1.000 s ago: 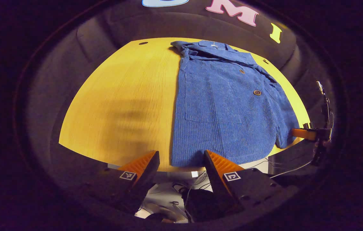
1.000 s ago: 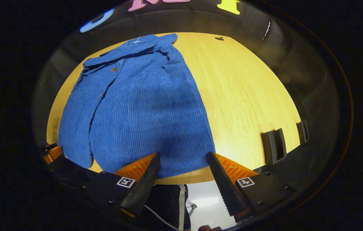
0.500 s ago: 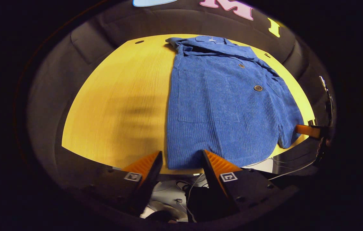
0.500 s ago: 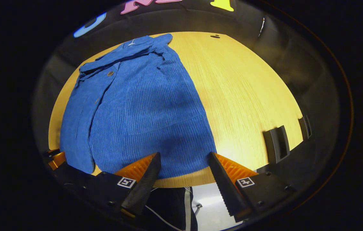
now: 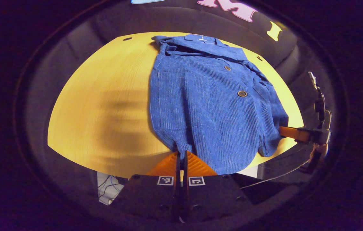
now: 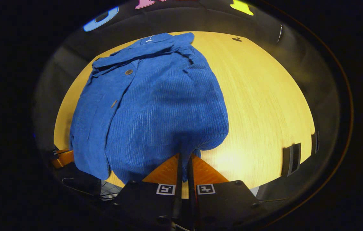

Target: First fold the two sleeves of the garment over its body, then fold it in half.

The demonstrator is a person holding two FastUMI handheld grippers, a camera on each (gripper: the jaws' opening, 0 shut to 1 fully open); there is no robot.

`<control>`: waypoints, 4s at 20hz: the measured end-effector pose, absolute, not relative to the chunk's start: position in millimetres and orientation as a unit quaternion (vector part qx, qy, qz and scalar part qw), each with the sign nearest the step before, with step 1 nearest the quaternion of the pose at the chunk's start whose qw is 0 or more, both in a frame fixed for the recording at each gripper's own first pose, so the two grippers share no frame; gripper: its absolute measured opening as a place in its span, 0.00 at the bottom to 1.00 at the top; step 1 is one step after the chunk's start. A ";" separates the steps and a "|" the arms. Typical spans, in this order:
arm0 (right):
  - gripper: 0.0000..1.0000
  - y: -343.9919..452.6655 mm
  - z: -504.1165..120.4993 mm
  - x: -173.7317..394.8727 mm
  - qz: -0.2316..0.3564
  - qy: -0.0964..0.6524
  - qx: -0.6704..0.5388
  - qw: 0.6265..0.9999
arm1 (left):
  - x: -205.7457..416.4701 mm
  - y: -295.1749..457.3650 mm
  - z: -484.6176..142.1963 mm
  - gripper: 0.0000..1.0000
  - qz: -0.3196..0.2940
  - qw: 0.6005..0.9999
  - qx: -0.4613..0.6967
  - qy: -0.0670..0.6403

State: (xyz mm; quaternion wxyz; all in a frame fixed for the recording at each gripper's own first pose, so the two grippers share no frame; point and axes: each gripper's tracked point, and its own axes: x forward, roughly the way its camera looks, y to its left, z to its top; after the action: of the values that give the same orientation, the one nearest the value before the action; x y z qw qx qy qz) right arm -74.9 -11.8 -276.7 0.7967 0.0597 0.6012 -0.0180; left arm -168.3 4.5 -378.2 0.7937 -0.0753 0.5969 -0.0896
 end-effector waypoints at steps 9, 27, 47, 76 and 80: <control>0.11 -9.4 -278.3 -71.6 -0.012 0.607 0.061 0.792 | -164.3 3.0 -379.5 0.01 -0.092 0.788 -0.103 0.601; 0.01 1.7 -242.9 -19.2 -0.002 0.592 0.059 0.804 | -140.1 -0.4 -337.6 0.01 -0.092 0.805 -0.120 0.574; 0.01 -3.4 -149.8 377.0 0.000 0.359 0.065 0.931 | 265.8 45.6 -239.8 0.00 -0.124 0.928 -0.068 0.345; 0.96 99.9 21.6 141.9 0.013 0.197 0.019 0.980 | -5.1 53.0 -40.2 0.83 -0.013 0.996 -0.003 0.089; 0.96 121.4 50.6 92.2 0.026 0.162 0.013 0.986 | -72.9 66.9 -29.7 0.83 -0.022 0.997 0.002 0.068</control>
State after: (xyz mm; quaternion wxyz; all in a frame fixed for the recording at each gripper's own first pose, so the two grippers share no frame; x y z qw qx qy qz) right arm 92.2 121.4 50.6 0.9864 0.0129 0.1620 0.0264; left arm -72.9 66.9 -29.7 0.9974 0.0018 0.0684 -0.0219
